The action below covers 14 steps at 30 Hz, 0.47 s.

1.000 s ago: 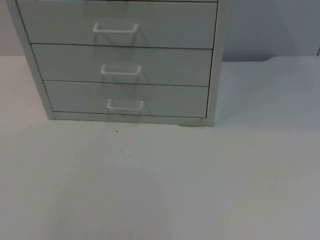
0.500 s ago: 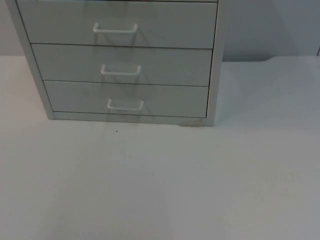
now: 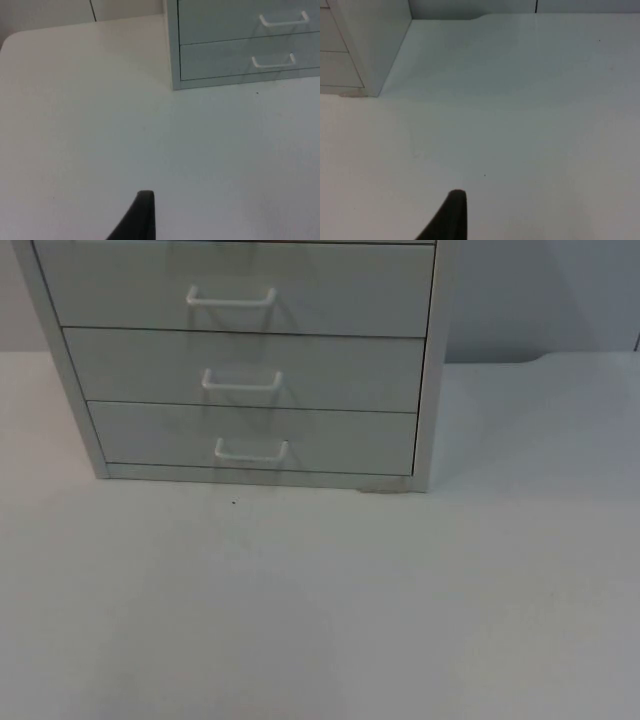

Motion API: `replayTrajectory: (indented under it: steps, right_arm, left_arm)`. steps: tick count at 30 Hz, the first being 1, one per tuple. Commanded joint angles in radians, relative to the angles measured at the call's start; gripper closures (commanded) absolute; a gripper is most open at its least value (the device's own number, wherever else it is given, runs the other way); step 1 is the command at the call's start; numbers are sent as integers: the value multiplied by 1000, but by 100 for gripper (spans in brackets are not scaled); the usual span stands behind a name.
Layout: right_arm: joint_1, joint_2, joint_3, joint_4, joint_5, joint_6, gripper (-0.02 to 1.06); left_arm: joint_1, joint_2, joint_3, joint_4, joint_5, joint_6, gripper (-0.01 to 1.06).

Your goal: Open the drawer with the left hand, place the block into the drawer with the right hand, then close the drawer with the left hand.

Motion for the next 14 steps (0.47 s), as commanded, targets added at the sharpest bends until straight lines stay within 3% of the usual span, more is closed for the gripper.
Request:
replayTrajectory:
  steps: [1, 7, 14]
  right_arm:
    - [-5, -4, 1, -1, -6, 8, -1]
    - [-5, -4, 1, -1, -6, 8, -1]
    - [-5, -4, 1, -1, -6, 8, -1]
  left_arm:
    - [1, -5, 4, 0, -2, -9, 0]
    - [14, -5, 4, 0, -2, -9, 0]
    - [135, -5, 4, 8, -2, -9, 0]
